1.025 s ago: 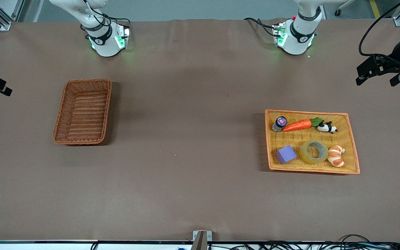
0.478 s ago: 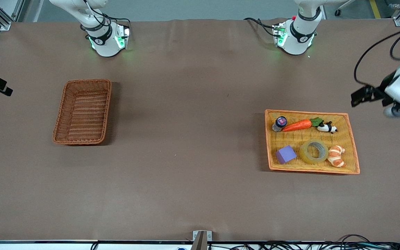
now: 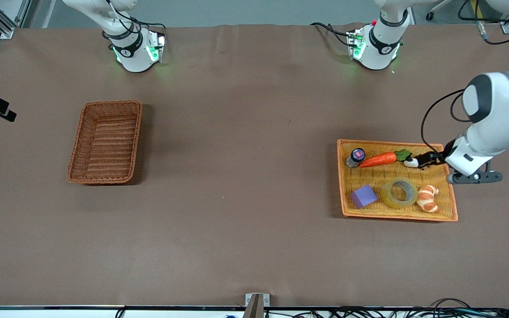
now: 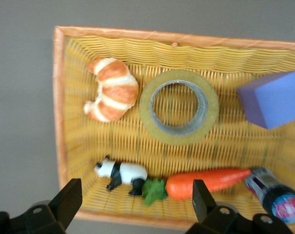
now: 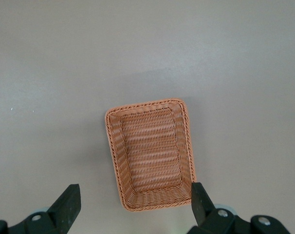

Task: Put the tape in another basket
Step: 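Grasp the yellow tape roll with the left gripper and lift it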

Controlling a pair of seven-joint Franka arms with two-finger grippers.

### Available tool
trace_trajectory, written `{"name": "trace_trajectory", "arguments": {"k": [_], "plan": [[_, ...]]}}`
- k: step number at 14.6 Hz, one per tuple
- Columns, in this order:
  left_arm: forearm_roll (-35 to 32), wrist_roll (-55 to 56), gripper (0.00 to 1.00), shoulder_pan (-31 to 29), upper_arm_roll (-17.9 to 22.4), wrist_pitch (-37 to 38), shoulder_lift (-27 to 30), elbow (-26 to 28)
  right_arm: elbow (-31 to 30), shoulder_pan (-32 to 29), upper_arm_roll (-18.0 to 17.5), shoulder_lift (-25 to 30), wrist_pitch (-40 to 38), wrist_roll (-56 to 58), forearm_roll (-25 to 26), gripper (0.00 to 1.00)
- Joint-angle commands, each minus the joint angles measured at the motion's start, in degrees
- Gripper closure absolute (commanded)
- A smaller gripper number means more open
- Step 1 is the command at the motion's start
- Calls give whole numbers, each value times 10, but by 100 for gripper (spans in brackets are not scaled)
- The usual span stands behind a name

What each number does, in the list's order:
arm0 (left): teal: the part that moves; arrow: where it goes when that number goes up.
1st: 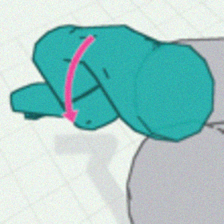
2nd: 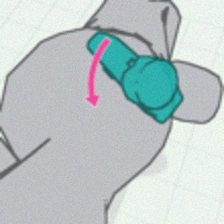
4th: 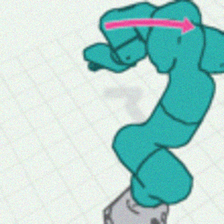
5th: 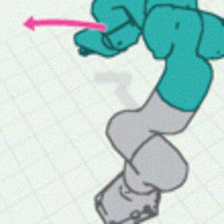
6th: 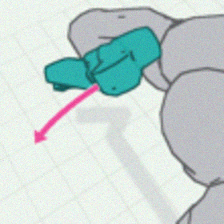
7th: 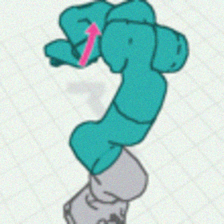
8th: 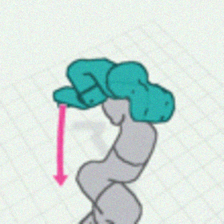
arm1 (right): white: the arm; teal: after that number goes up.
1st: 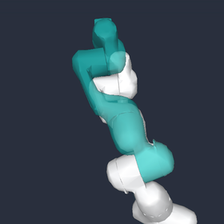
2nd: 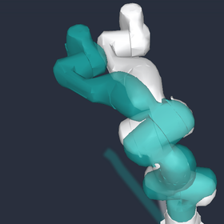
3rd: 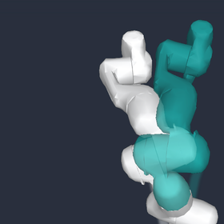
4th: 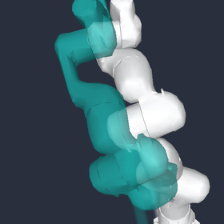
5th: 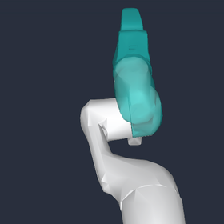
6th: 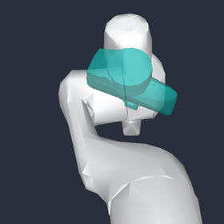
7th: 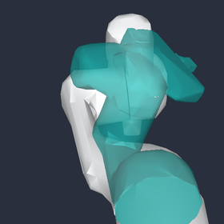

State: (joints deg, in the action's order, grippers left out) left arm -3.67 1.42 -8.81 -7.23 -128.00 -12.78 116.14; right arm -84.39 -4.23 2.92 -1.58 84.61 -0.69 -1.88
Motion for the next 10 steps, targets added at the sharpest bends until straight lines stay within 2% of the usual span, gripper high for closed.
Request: {"name": "trace_trajectory", "arguments": {"k": [1,2,5,10], "plan": [[-5,20,0,-2,-1,-51,-43,-1,-6,-13,-6,5,-1,10,-14,0],[-5,31,2,-2,0,-68,-58,-1,-6,-13,-6,5,-1,10,-15,0],[-5,71,23,-3,0,-102,-93,-4,-6,-13,-5,5,-1,10,-14,0],[-5,151,31,-10,1,-166,-145,-5,-6,-10,-5,5,1,10,-14,0]]}}
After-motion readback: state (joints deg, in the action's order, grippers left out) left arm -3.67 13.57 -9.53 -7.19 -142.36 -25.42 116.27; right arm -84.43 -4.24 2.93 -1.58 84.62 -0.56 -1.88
